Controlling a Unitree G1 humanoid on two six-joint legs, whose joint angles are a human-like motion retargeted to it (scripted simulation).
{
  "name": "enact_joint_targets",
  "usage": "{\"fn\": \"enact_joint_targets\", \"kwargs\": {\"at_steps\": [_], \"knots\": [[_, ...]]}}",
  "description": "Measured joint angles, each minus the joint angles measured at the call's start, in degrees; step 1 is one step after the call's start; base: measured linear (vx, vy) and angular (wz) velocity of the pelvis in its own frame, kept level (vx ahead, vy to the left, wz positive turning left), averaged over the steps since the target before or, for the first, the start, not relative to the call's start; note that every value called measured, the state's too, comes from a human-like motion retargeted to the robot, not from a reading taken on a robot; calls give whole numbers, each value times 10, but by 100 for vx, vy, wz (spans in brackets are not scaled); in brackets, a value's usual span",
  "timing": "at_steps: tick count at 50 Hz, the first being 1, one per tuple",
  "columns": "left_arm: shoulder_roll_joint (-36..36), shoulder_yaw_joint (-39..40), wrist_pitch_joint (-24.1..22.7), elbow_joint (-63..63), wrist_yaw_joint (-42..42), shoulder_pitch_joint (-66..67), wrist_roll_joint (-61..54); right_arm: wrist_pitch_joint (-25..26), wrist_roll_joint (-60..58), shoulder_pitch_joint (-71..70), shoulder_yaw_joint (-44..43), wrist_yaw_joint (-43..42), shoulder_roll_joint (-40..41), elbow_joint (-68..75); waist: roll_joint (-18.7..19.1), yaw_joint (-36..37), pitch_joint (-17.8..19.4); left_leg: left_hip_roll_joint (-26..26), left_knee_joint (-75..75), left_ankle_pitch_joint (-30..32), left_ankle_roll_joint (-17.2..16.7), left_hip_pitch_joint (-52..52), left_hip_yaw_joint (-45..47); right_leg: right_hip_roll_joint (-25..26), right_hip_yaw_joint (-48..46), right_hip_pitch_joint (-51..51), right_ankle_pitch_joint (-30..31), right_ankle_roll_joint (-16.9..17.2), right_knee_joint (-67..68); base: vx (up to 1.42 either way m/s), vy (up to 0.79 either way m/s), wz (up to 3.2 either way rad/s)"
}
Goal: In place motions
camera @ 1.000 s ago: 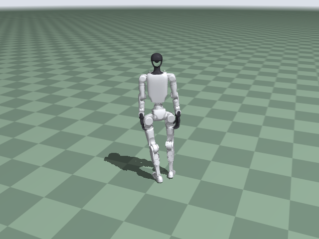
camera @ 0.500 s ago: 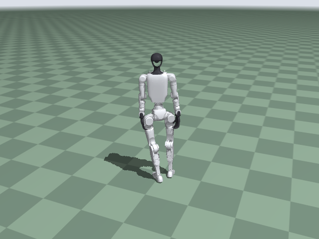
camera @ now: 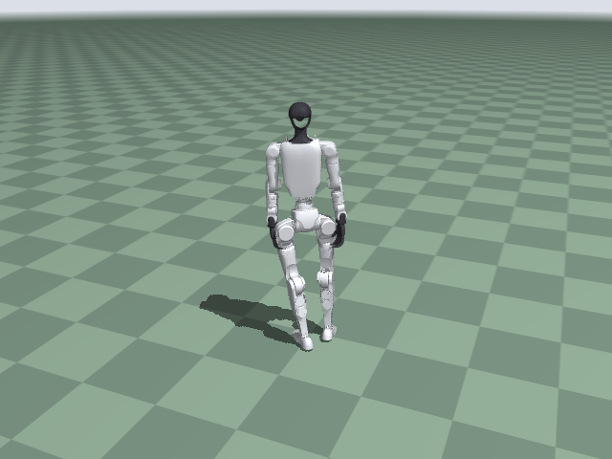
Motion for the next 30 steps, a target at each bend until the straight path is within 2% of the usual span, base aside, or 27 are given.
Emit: {"fn": "enact_joint_targets", "kwargs": {"at_steps": [15, 23, 28, 30], "knots": [[1, 2, -2, -3, 1, -1, -6, -6, 3, 6, -10, 1, -2, -13, -5, 9, 11, 0, -4, -1, 5, 1, 11, -9, 20, -9, -5, 10, 16, 0, -1, -3], [7, 6, -4, -2, -4, -4, -11, -12, 24, 5, -25, 5, -9, -32, -9, 50, 13, 9, -9, -7, -2, -20, 75, -5, 106, -64, -2, 30, 74, -10, -8, -75], [11, 15, -3, -9, -19, -2, -9, -20, 47, 7, -16, 2, -18, -51, -6, 83, 24, 20, -16, -12, -5, -23, 141, 23, 218, -88, -16, 42, 105, -15, -3, -108], [15, 6, -2, -8, -23, -5, -4, -29, 58, 16, -23, -3, -20, -56, 2, 48, 39, 20, -14, -8, -4, -18, 106, 18, 182, -86, -18, 33, 107, -9, 4, 127]]}}
